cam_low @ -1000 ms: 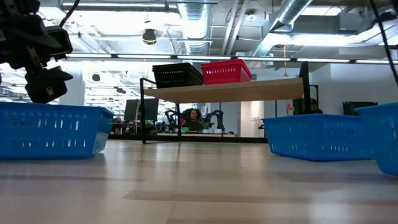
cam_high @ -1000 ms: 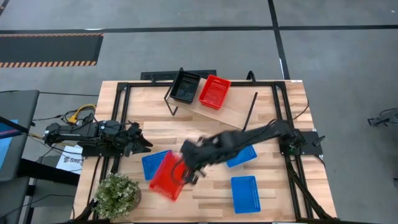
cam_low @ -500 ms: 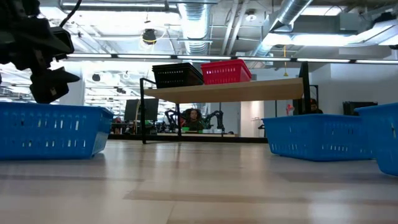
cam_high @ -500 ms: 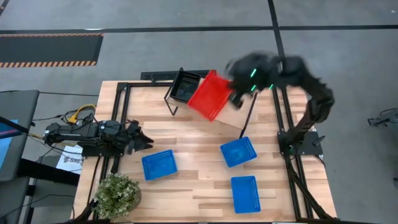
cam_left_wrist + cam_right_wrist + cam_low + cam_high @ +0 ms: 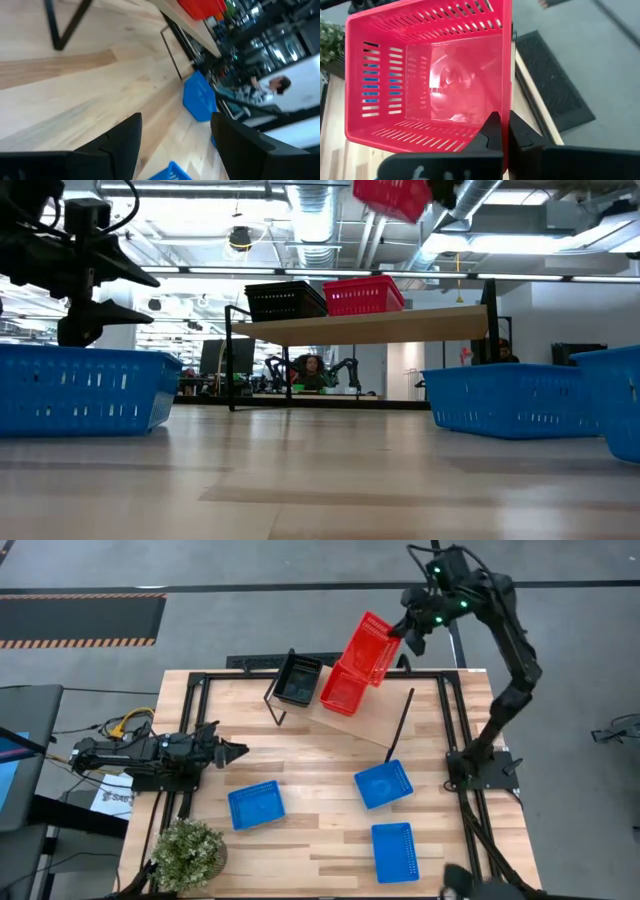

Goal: Stack baskets on shelf by color
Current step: Stack the red bin on the red bins on the shelf

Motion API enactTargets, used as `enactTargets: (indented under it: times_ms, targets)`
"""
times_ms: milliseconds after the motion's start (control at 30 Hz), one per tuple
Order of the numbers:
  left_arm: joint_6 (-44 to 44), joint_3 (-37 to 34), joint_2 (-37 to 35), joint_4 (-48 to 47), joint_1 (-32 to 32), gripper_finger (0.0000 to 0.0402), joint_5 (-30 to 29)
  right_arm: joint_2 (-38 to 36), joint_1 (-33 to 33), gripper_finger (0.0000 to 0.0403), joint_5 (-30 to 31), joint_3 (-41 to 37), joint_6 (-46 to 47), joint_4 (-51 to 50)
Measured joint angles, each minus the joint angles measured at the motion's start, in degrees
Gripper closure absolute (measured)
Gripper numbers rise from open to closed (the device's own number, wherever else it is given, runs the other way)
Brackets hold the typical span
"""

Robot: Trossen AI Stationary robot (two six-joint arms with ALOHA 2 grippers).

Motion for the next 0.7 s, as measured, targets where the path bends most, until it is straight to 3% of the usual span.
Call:
enactTargets:
  times_ms: [200, 433, 700]
  targets:
    - [-1.68, 0.00, 0.00, -0.01, 0.00, 0.0177, -2.65, 6.82, -1.88, 0.0397, -4.46, -0.02, -4.10, -2.16]
    - [-1.70, 0.02, 0.00, -0.04, 0.00, 0.0177, -5.72, 13.67, -1.61, 0.0397, -5.08, -0.04, -2.19, -1.08]
    - [-1.50, 0.02, 0.00, -0.15, 0.00, 0.0177, -5.91, 16.27, 0.59, 0.0397, -4.18, -0.23, -2.20, -2.25]
